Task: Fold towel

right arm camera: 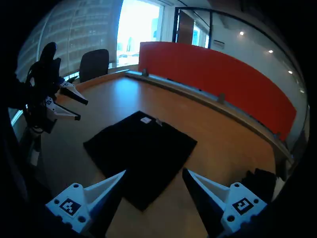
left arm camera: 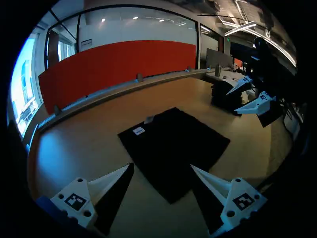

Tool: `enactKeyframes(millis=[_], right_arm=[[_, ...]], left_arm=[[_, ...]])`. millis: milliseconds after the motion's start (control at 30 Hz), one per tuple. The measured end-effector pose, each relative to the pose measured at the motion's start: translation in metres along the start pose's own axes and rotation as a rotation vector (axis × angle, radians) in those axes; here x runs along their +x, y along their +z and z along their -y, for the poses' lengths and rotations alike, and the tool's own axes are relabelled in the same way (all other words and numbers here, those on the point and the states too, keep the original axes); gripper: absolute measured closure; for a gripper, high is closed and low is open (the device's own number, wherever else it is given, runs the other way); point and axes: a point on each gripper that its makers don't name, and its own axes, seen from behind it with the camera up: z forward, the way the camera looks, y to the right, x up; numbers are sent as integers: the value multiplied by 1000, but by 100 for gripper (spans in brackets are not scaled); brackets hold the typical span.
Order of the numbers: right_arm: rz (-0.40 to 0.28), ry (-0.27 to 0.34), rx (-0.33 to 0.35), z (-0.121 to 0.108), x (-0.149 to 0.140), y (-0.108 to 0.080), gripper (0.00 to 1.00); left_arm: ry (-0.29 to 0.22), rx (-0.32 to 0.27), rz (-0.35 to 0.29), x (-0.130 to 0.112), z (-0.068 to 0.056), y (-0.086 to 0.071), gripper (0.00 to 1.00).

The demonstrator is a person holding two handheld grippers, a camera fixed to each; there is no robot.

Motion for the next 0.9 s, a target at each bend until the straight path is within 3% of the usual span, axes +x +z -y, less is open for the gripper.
enactKeyframes(millis=[500, 900], right_arm=[[103, -6, 38, 16, -58, 26, 0], [165, -6, 73, 25, -93, 38, 0]], left_arm=[[-3, -24, 115, -62, -11, 28, 6], [14, -47, 197, -97, -20, 45, 6]])
